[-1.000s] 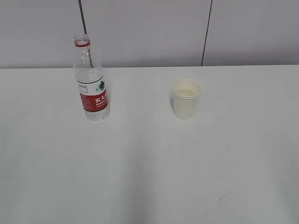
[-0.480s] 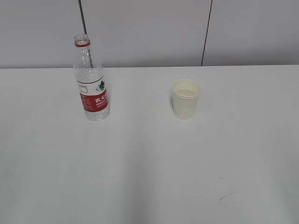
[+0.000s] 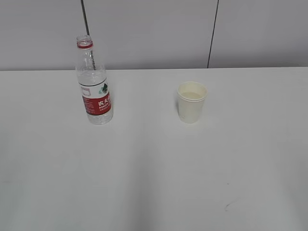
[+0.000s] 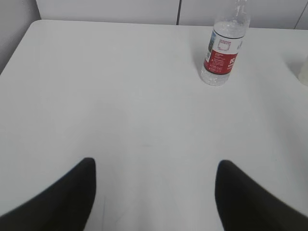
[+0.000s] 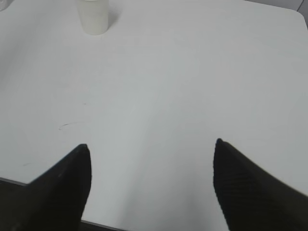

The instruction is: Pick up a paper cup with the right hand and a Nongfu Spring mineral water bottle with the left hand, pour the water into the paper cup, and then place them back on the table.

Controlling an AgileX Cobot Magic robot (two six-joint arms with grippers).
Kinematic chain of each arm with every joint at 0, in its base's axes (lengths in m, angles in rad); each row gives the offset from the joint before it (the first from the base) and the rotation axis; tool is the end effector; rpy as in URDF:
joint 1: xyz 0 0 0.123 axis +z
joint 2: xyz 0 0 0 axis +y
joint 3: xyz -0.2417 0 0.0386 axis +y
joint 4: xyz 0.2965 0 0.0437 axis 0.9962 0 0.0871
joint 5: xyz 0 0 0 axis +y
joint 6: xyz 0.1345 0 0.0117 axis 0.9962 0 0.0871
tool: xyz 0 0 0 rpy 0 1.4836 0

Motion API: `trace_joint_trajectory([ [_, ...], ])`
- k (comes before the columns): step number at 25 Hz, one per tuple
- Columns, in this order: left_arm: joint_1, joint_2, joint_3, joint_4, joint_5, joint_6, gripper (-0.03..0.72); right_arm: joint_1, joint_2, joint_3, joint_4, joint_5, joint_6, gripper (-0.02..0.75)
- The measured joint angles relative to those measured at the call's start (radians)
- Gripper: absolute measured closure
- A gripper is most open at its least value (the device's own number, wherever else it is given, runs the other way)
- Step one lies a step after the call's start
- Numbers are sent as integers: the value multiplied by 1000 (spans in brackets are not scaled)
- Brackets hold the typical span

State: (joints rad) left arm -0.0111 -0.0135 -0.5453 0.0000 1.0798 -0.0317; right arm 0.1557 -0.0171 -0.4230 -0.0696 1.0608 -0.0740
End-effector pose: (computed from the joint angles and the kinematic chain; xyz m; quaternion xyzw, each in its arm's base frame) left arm 0.1085 -0.0012 0.2958 -0.0087 0.8427 -0.0115 0.5382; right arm 0.1232 0.0110 0.2549 -0.0992 0.8623 -0.0145 0.4964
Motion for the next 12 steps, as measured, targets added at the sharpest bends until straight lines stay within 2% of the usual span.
trace_joint_trajectory([
  [12, 0, 0, 0, 0, 0, 0, 221, 0, 0, 5, 0, 0, 0, 156],
])
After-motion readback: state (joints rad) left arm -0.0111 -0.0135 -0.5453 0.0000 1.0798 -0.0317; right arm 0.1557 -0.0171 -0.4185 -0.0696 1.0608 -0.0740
